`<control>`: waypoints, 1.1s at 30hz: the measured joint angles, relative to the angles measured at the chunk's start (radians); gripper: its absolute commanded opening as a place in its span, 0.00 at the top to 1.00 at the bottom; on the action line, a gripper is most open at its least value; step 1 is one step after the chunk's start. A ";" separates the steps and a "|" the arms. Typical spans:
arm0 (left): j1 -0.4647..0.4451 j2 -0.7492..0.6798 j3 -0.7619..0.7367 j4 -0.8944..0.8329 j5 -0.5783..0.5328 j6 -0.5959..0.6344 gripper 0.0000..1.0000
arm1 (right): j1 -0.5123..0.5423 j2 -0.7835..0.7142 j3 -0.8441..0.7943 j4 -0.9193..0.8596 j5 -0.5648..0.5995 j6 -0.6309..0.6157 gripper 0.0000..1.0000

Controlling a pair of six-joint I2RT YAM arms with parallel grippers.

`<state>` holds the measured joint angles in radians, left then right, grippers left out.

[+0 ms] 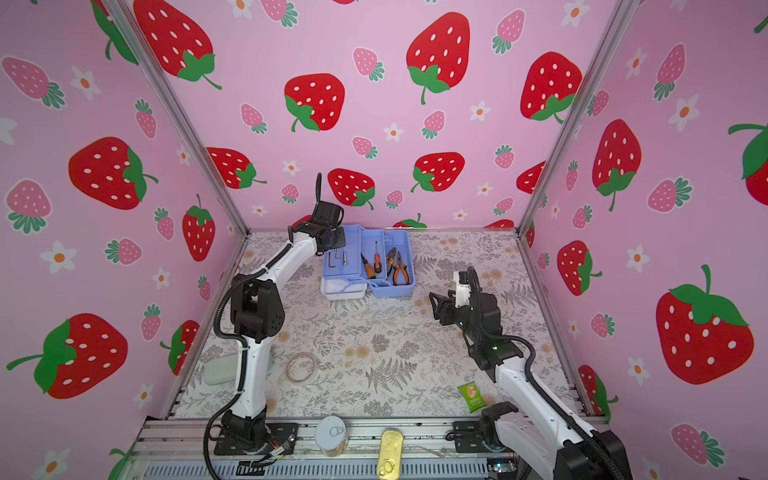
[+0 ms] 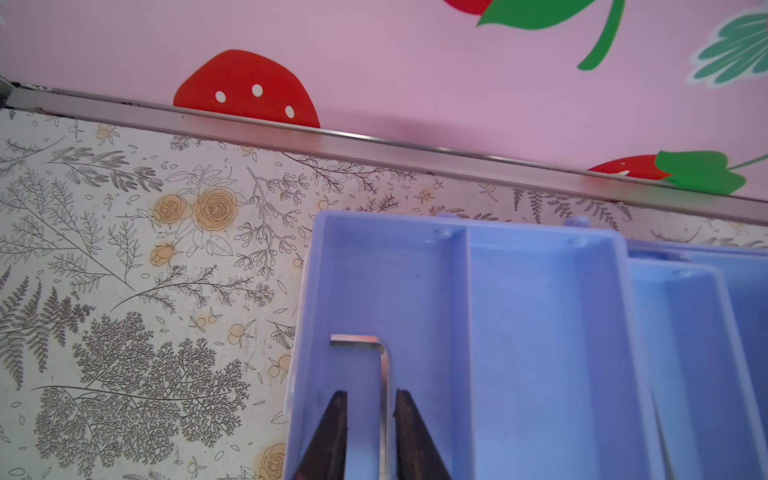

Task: Pack the tool kit
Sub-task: 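Lower the hex key into the compartment and open the left gripper, then move the left gripper to the white lid while the right reaches the box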

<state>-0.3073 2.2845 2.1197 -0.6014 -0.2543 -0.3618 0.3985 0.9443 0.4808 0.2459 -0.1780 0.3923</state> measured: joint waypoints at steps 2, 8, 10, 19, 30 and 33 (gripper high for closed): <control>0.000 0.000 0.000 -0.001 0.000 0.000 0.74 | -0.002 0.000 -0.002 0.000 -0.003 0.000 0.34; 0.000 -0.040 -0.042 0.002 0.004 0.000 0.74 | -0.005 -0.001 -0.006 0.000 -0.008 0.006 0.34; 0.000 -0.118 -0.130 0.019 0.006 -0.002 0.73 | -0.005 -0.002 -0.006 -0.001 -0.009 0.008 0.34; 0.000 -0.735 -0.730 0.236 0.001 -0.090 0.68 | -0.005 -0.029 -0.006 -0.057 -0.025 0.019 0.34; 0.006 -0.921 -1.098 0.288 0.023 -0.166 0.71 | -0.005 -0.098 0.006 -0.106 -0.049 0.027 0.32; 0.008 -0.936 -1.134 0.291 0.032 -0.176 0.70 | -0.006 -0.092 0.006 -0.114 -0.052 0.034 0.32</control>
<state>-0.2989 1.3487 0.9859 -0.3103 -0.2226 -0.5381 0.3927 0.8524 0.4873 0.1318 -0.2302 0.4263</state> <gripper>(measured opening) 0.292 0.680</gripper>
